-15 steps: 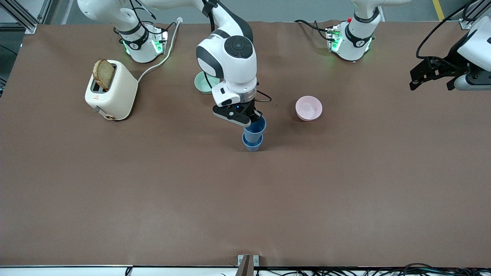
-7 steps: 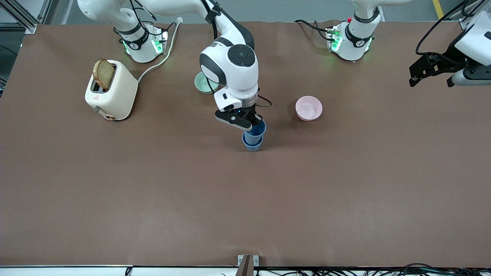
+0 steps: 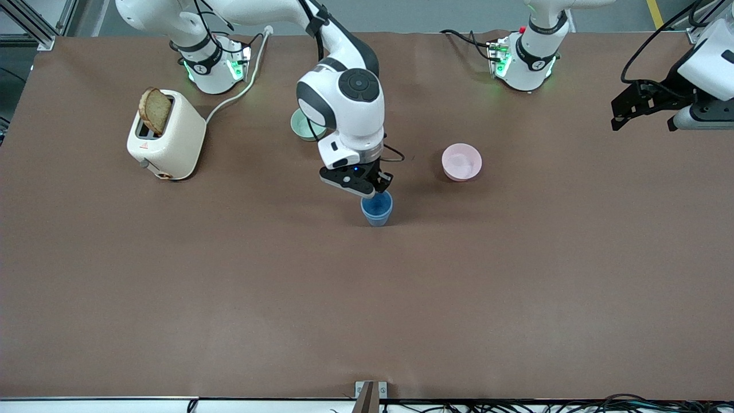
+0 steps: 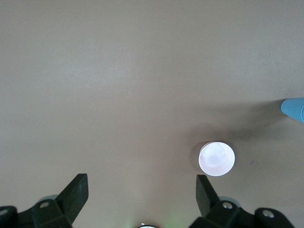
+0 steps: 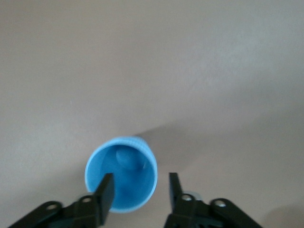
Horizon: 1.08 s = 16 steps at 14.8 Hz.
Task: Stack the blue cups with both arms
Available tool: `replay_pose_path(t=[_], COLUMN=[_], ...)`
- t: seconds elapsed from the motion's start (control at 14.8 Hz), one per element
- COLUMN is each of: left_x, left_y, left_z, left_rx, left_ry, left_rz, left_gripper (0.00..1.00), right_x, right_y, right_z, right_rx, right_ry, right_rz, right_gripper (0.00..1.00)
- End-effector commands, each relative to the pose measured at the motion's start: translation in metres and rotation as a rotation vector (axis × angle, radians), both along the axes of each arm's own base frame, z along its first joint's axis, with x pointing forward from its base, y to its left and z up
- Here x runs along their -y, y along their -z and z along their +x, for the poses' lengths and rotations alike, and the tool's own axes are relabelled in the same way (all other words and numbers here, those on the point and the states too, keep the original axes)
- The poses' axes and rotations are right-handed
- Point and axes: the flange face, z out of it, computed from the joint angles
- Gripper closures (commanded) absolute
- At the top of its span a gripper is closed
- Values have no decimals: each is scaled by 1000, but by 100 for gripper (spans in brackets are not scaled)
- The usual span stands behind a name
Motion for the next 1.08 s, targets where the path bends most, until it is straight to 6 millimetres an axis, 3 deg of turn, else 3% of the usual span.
replay_pose_path(t=[0.0,0.2,0.41,0.68,0.81,1.02], left_x=[-2,-3,-3,-4,-4,-3], left_y=[0,-1,0,-1,-1,-3], left_z=[-1,-1,-1,-1,-1,-1], left_rx=[5,8,7,8,10,13], left_ry=[15,15,15,15,15,13], left_rz=[18,17,19,19,19,16], left_gripper=[0,0,0,0,0,0], right_x=[68,174,280,382,438,505], right_y=[-52,-107,-151,-201,-218,-236], right_z=[39,80,90,76,67,54], right_rx=[20,31,-21,-110,-152,-173], right_ry=[-13,-84,-155,-195,-233,-246], right_rz=[-18,-43,-87,-120,-113,-18], right_gripper=[0,0,0,0,0,0])
